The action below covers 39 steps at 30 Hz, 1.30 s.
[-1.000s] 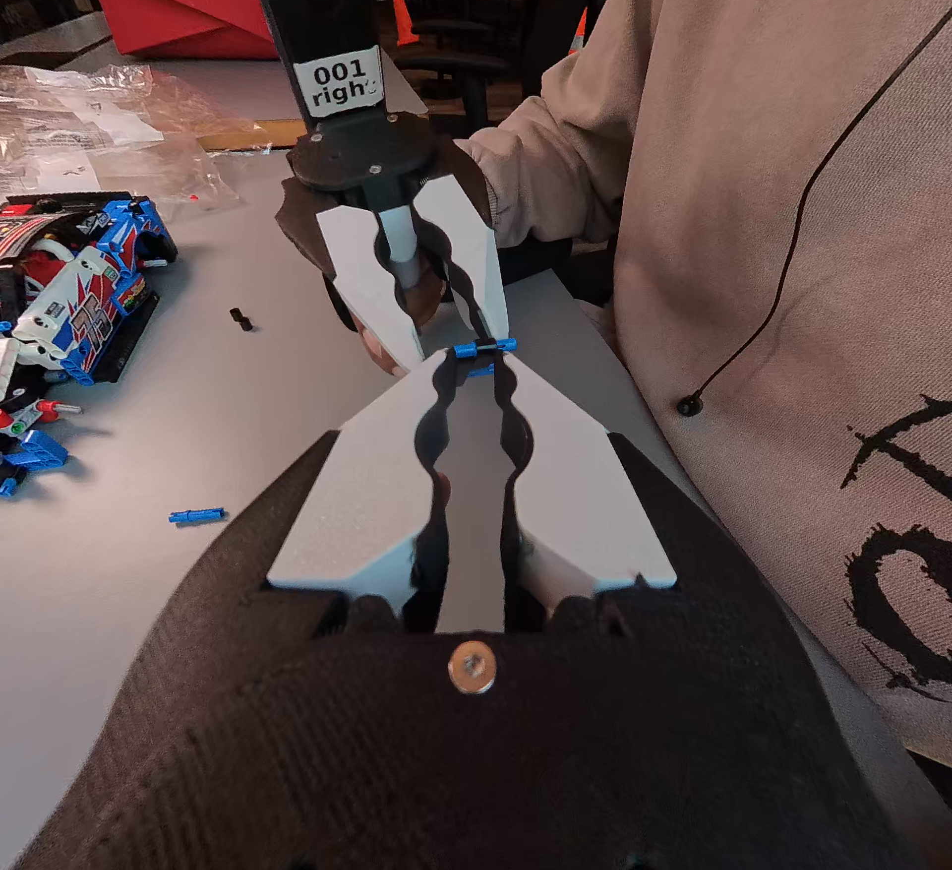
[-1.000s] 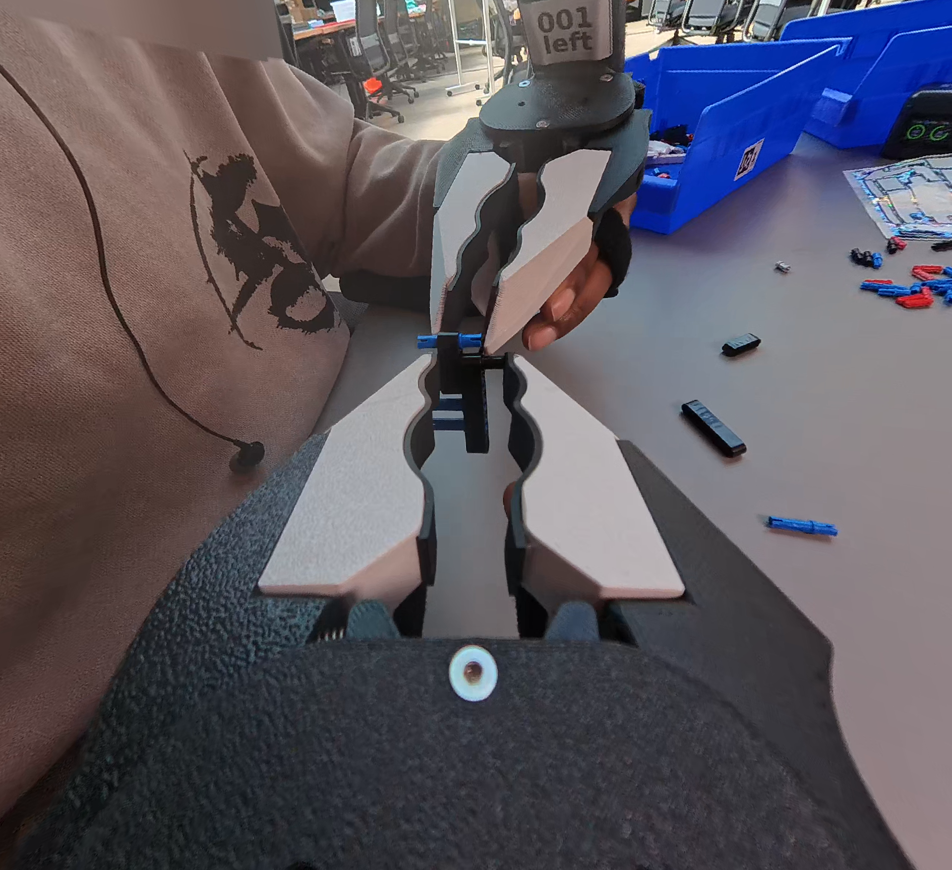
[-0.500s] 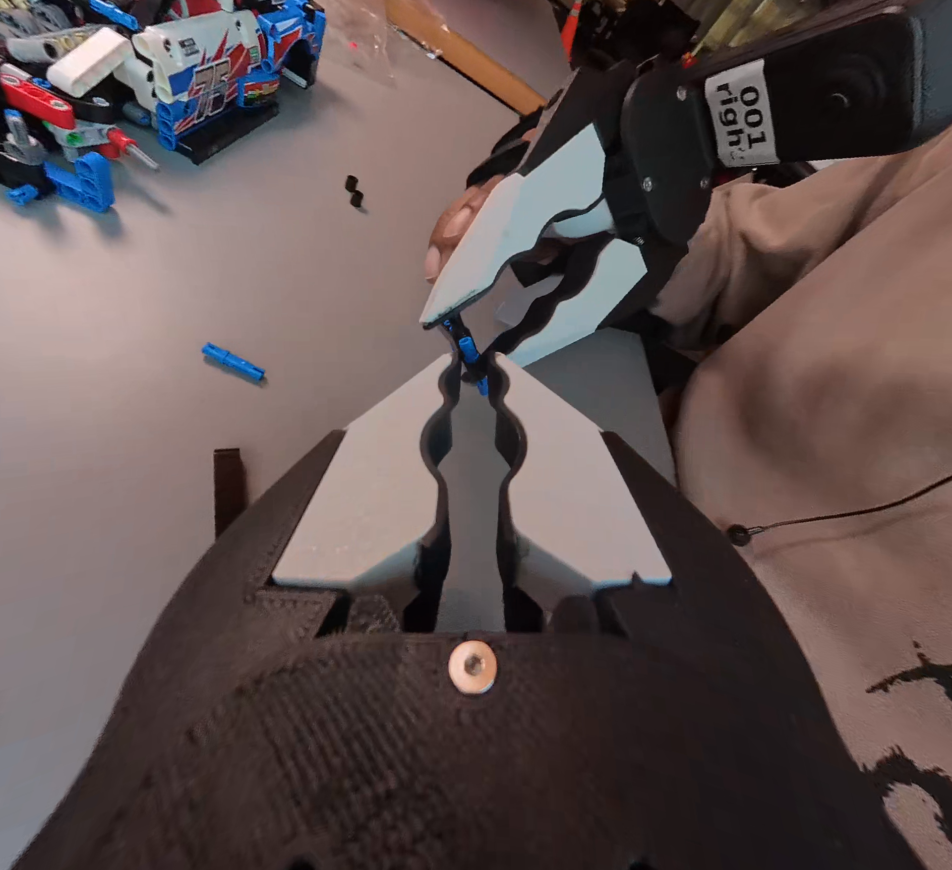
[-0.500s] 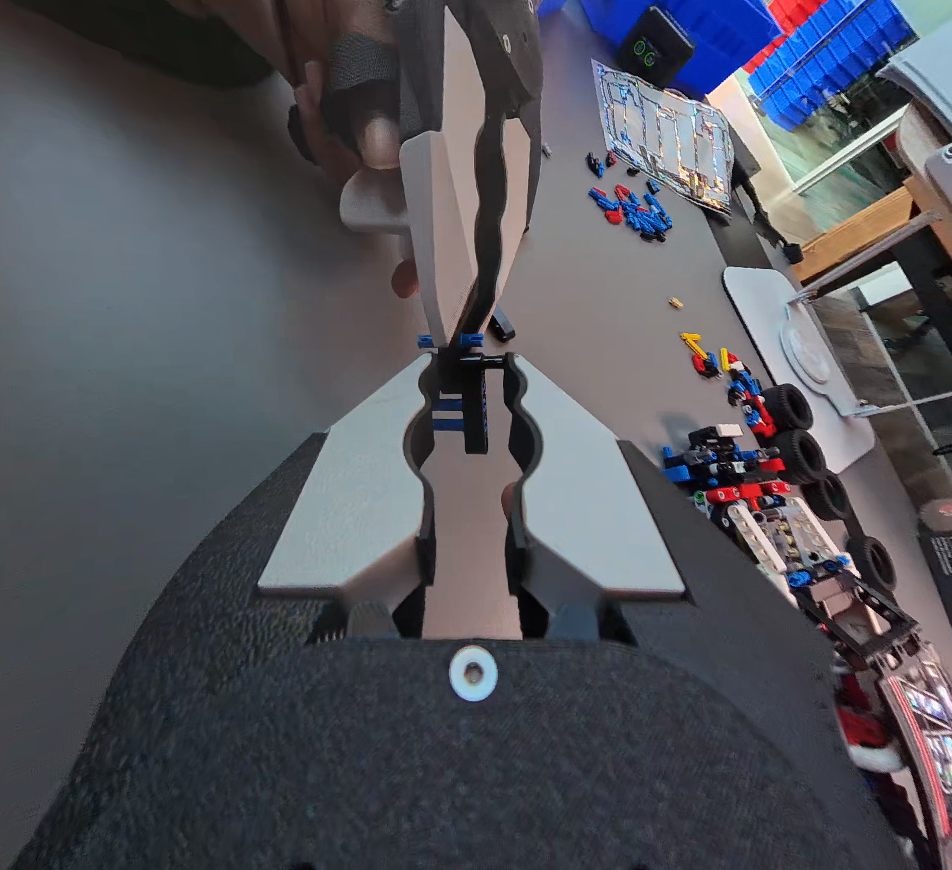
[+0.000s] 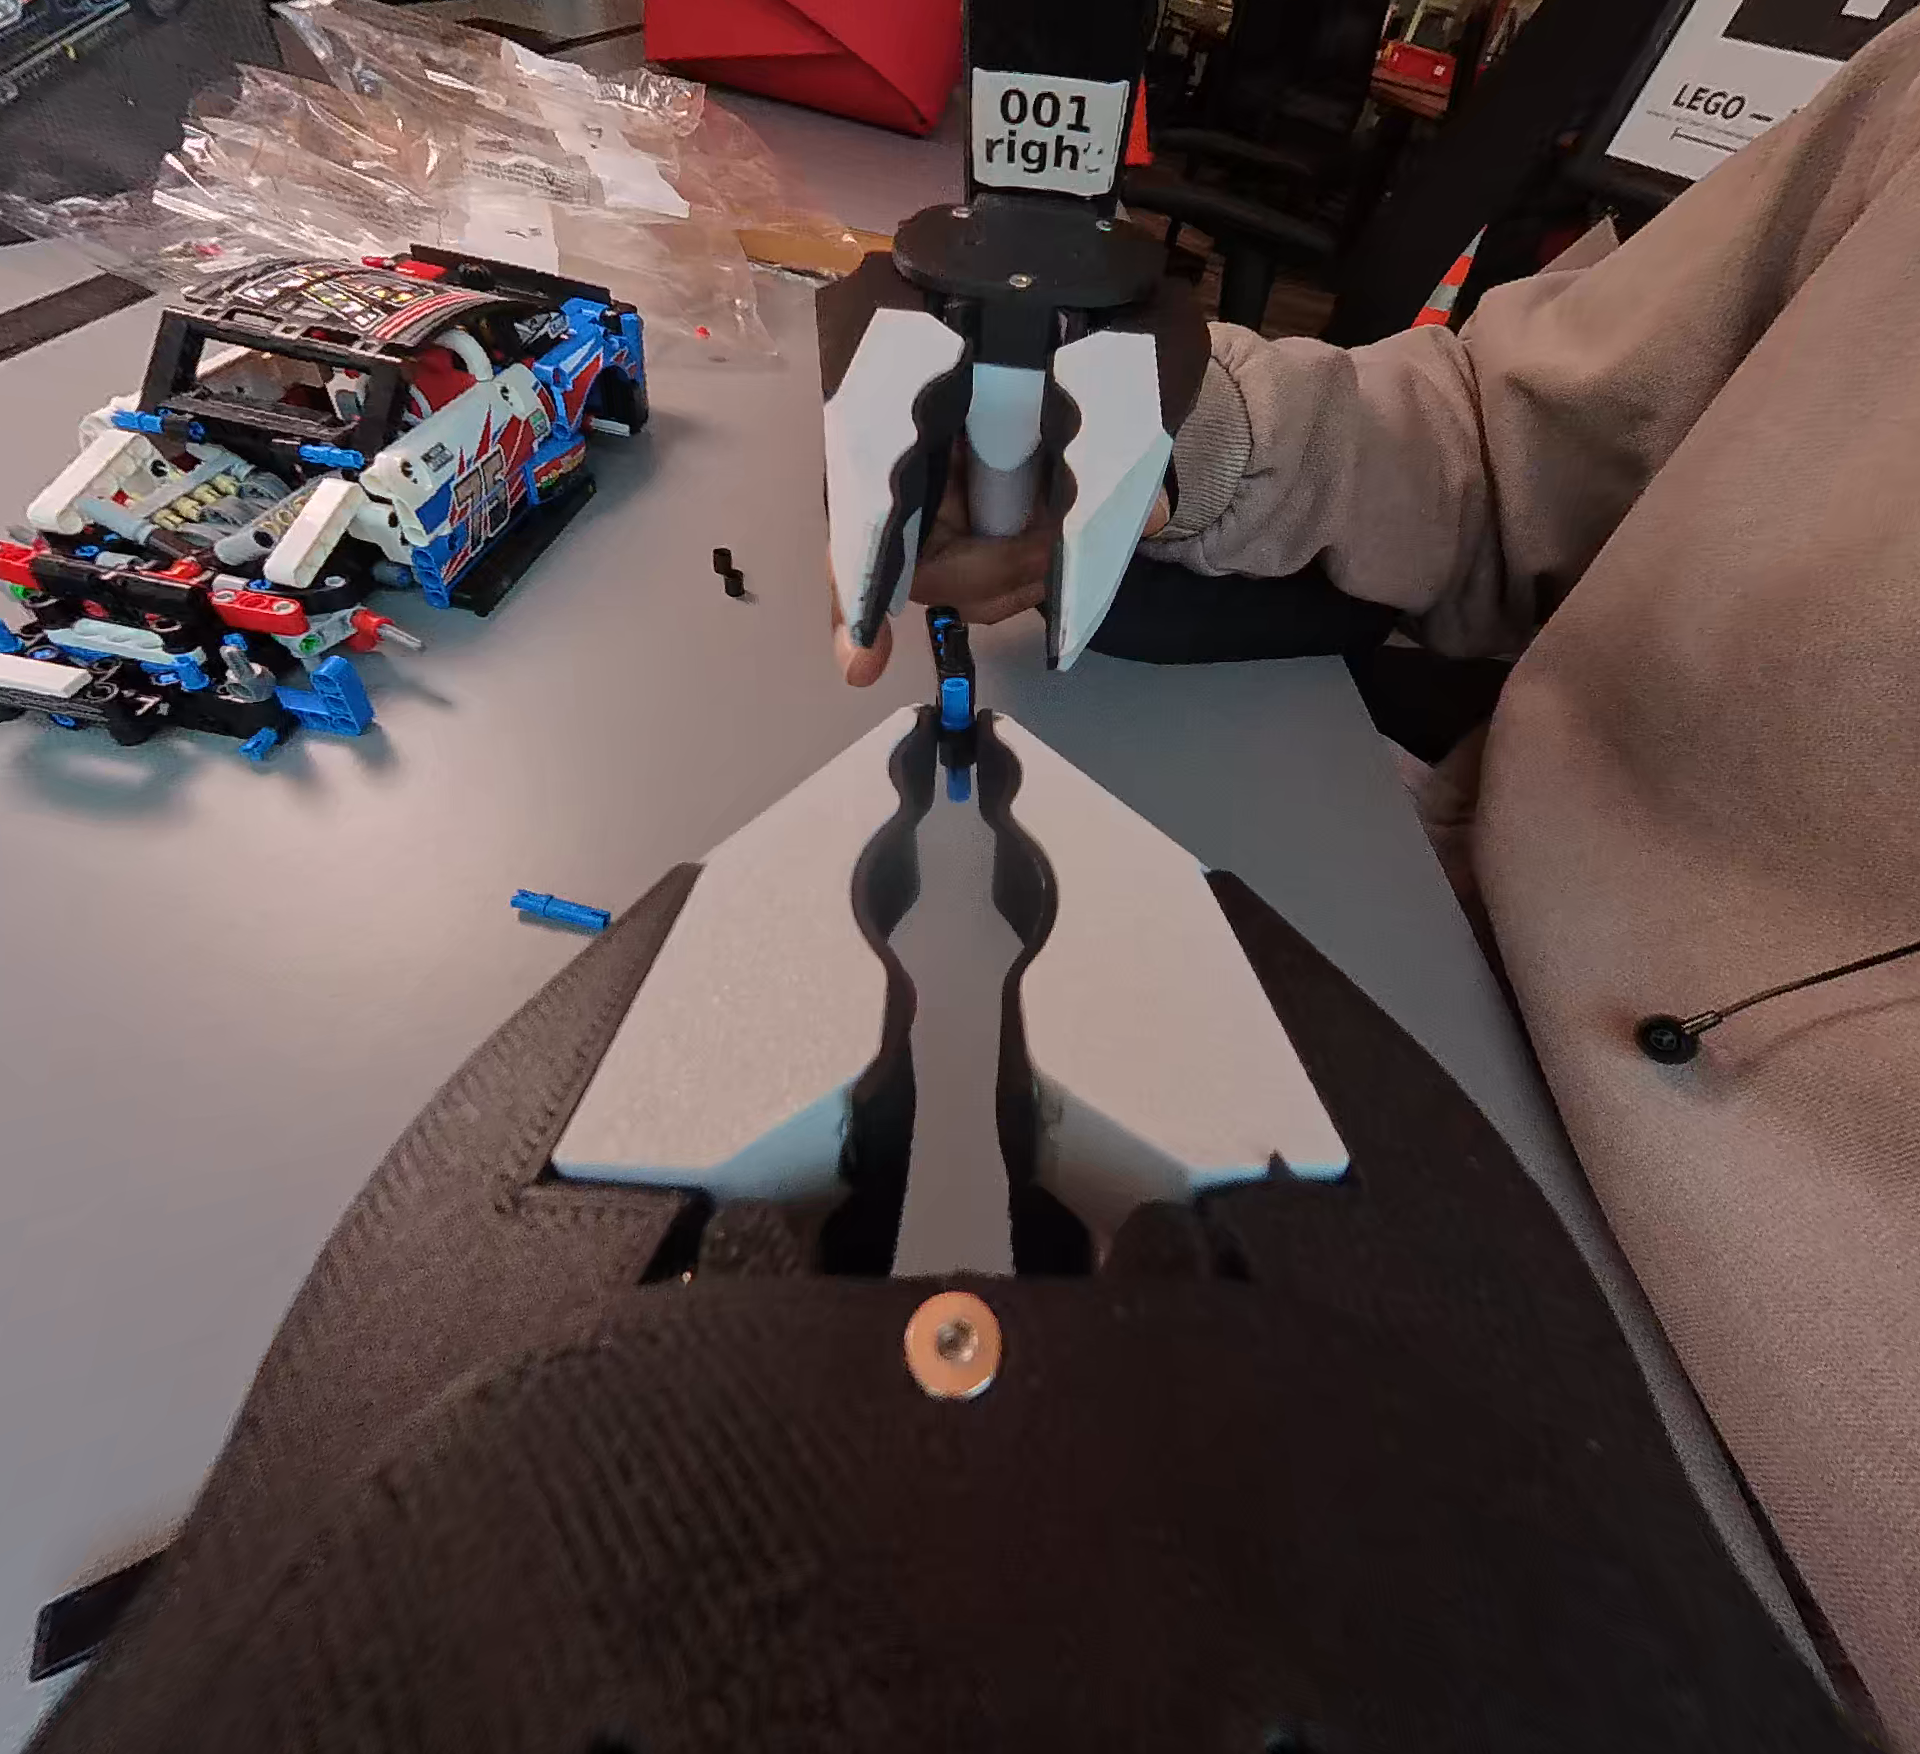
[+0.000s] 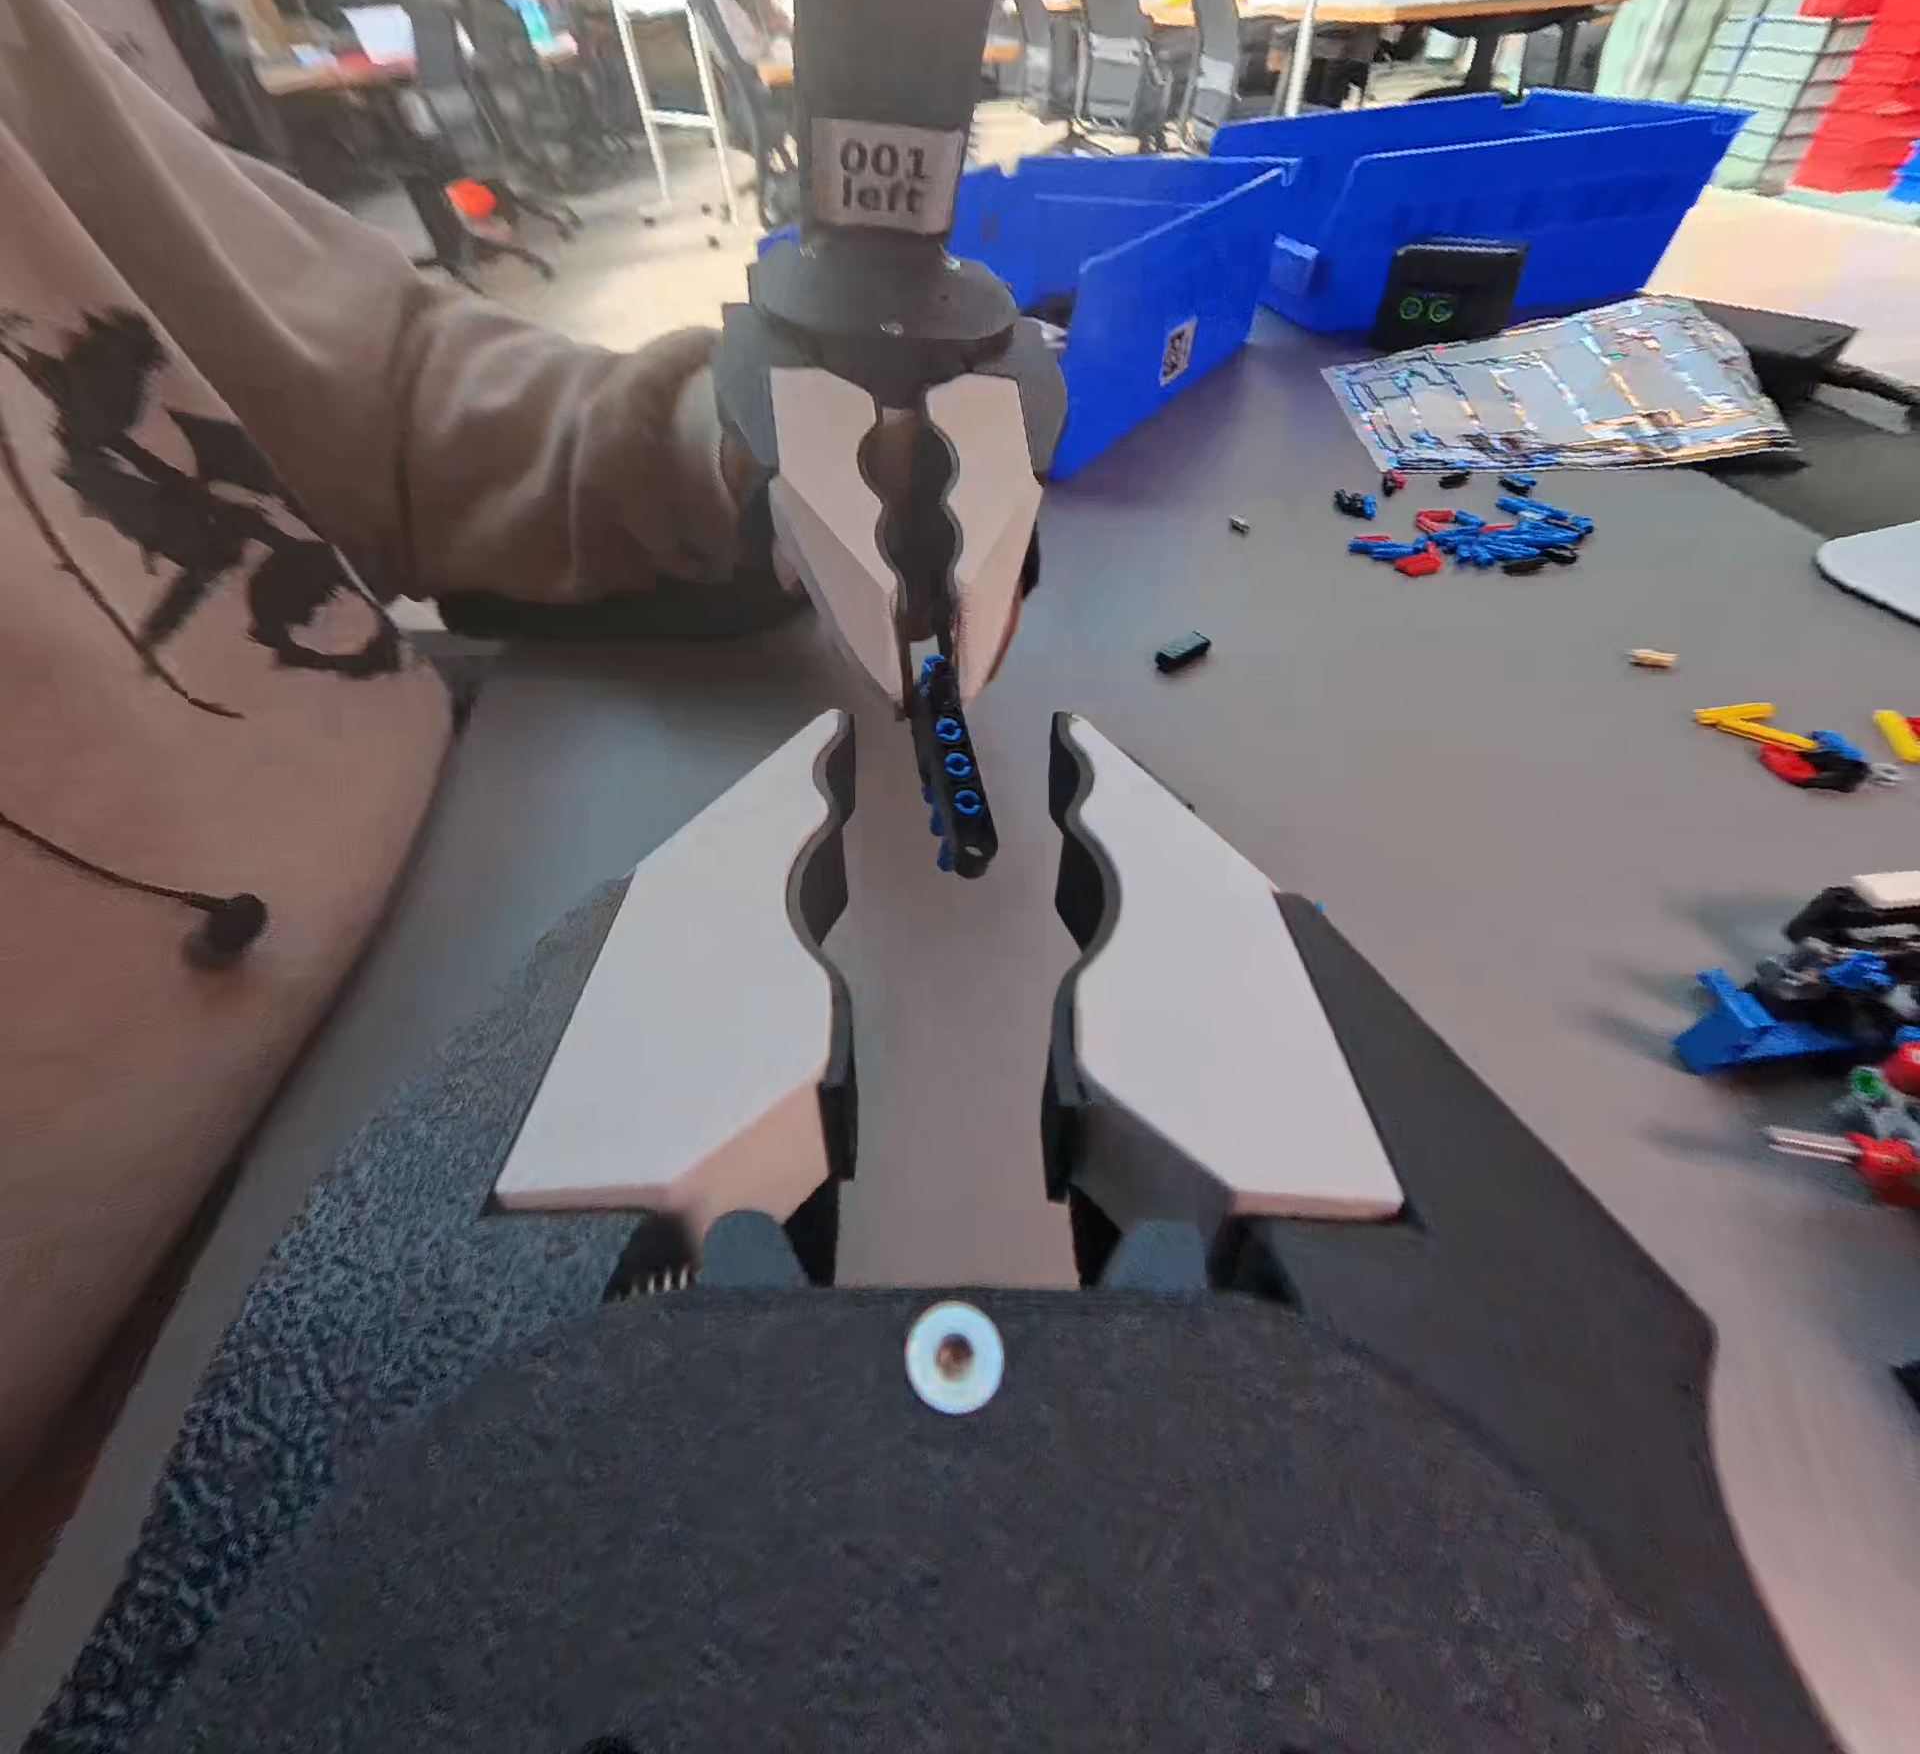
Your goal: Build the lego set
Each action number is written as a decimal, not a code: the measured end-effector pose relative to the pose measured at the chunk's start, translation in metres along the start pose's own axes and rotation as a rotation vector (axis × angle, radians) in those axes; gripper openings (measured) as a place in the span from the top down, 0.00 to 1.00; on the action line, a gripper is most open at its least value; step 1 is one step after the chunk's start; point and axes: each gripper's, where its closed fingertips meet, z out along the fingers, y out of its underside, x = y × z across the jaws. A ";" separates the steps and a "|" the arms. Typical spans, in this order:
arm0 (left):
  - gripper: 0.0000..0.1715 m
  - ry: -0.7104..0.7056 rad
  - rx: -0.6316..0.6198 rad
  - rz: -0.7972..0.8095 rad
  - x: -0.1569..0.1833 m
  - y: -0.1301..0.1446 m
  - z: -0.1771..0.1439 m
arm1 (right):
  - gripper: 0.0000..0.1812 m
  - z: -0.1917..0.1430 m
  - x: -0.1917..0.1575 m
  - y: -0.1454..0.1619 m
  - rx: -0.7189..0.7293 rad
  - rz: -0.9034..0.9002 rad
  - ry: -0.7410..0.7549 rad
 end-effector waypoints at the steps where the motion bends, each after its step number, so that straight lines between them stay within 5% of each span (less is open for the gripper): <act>1: 0.97 -0.003 0.009 0.002 0.000 -0.001 0.000 | 0.84 -0.002 -0.004 -0.005 0.035 0.048 -0.045; 5: 0.97 -0.025 0.074 -0.043 -0.005 -0.008 -0.001 | 0.97 0.000 0.003 -0.004 0.026 0.068 -0.002; 13: 0.97 -0.120 0.094 -0.013 -0.013 -0.011 0.001 | 0.97 -0.003 0.012 -0.006 0.034 0.146 0.025; 20: 0.90 -0.034 0.094 -0.096 -0.006 -0.007 0.004 | 0.98 -0.004 0.004 -0.009 0.059 0.182 -0.040; 22: 0.96 -0.029 0.072 -0.087 -0.003 -0.003 0.007 | 0.98 -0.003 0.003 -0.008 0.052 0.174 -0.033; 39: 0.97 0.007 0.105 -0.151 -0.001 -0.008 0.003 | 0.94 -0.005 0.002 -0.012 0.073 0.127 -0.009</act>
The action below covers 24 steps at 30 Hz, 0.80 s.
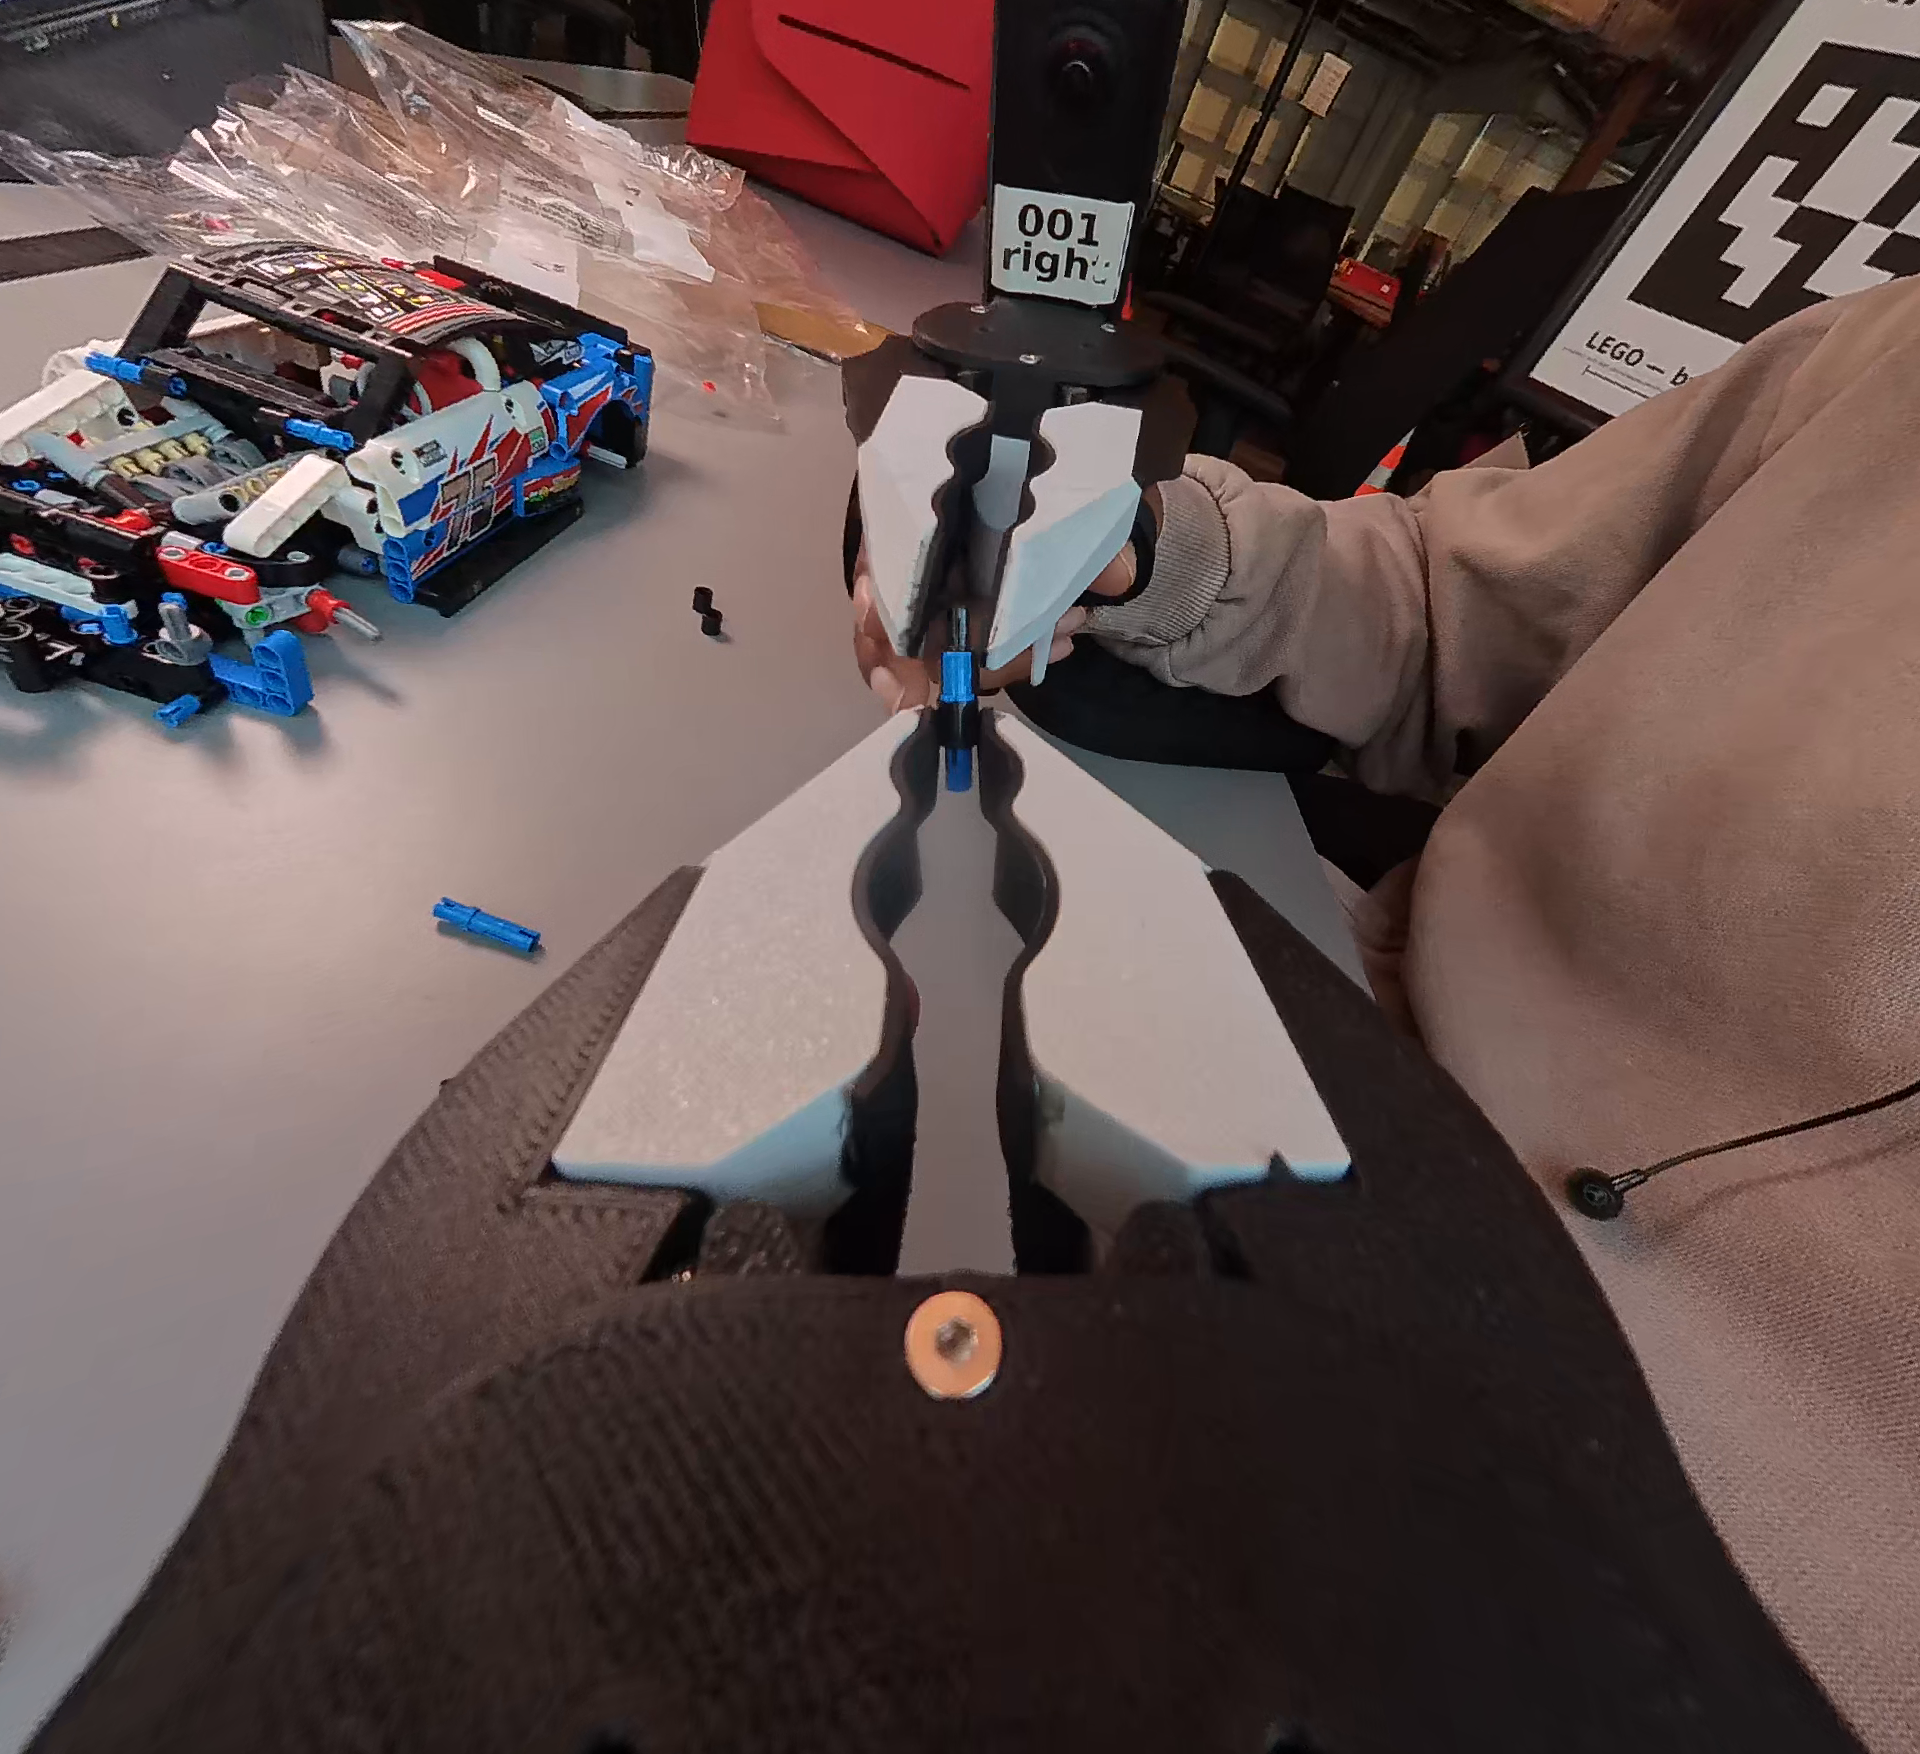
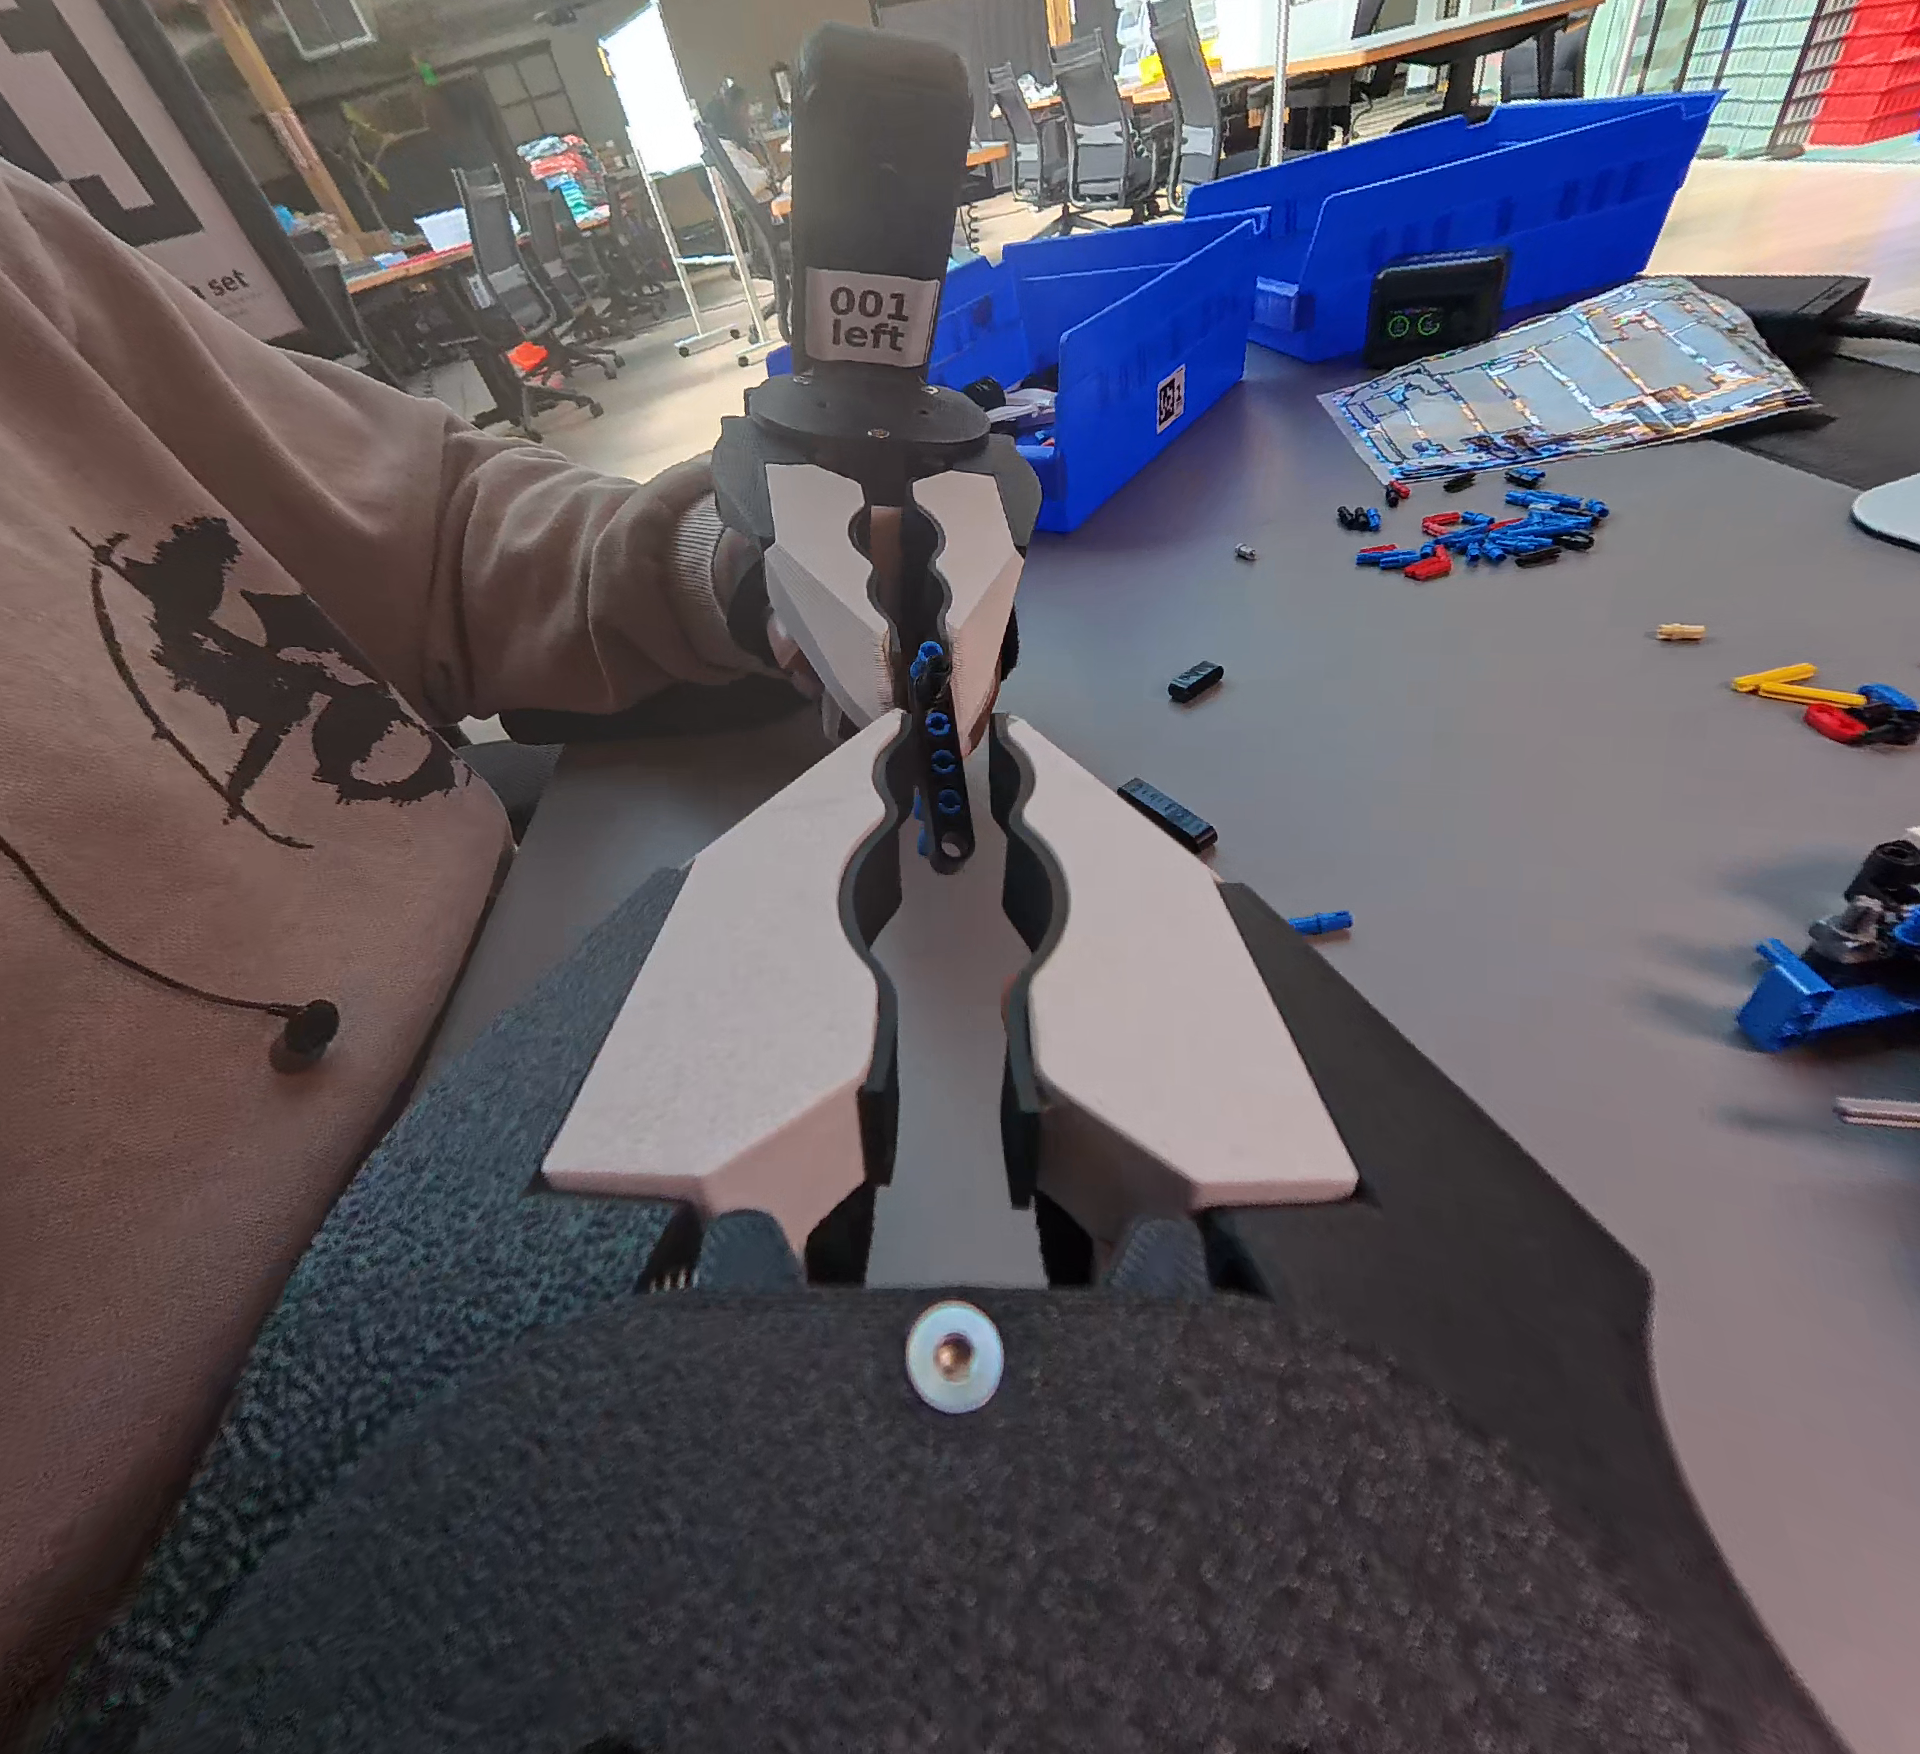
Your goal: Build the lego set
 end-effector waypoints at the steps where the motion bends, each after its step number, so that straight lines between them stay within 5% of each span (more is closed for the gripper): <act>1: 0.97 -0.004 0.005 -0.002 -0.001 0.000 0.000 | 0.97 0.000 -0.002 0.001 -0.006 0.013 -0.017; 9: 0.97 -0.008 0.051 -0.184 -0.013 -0.002 -0.001 | 0.98 -0.002 0.008 -0.001 -0.002 -0.022 0.057; 14: 0.97 0.031 0.148 -0.434 -0.029 -0.008 -0.011 | 0.81 -0.010 0.020 -0.009 -0.003 -0.308 0.221; 19: 0.97 0.056 0.100 -0.490 -0.027 0.003 -0.004 | 0.75 0.005 0.016 0.013 -0.152 -0.560 0.279; 24: 0.97 0.082 0.073 -0.507 -0.020 0.008 0.002 | 0.88 0.010 0.015 0.026 -0.236 -0.663 0.296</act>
